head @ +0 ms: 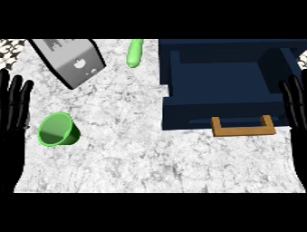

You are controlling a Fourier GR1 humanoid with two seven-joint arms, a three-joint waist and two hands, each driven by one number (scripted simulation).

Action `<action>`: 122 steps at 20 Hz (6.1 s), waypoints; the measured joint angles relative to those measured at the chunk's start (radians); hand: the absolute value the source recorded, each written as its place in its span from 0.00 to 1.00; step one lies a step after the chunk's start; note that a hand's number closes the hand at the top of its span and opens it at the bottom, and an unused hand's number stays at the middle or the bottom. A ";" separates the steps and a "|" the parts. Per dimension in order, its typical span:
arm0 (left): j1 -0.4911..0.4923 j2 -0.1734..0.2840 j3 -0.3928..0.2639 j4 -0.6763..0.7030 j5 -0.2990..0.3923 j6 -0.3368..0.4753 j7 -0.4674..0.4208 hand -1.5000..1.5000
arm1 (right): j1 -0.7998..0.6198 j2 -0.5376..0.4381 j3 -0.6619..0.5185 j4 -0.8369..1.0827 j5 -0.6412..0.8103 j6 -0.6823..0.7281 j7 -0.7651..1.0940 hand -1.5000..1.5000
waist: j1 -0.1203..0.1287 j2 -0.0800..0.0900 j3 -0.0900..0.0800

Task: Pick up the cup, place it into the drawer and close the drawer

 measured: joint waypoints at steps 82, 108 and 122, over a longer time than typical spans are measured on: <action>-0.469 0.204 0.404 1.902 0.097 -0.291 -0.975 1.00 | -0.268 -0.093 -0.145 0.210 -0.127 0.187 0.169 0.00 | -0.005 -0.007 -0.003; -0.677 0.005 0.315 1.601 0.079 -0.174 -0.956 1.00 | -0.246 -0.102 -0.168 0.227 -0.116 0.186 0.160 0.00 | 0.034 -0.028 0.004; -0.989 -0.074 0.098 1.322 0.157 0.043 -0.467 1.00 | -0.240 -0.113 -0.200 0.271 -0.117 0.201 0.102 0.00 | 0.023 -0.026 0.005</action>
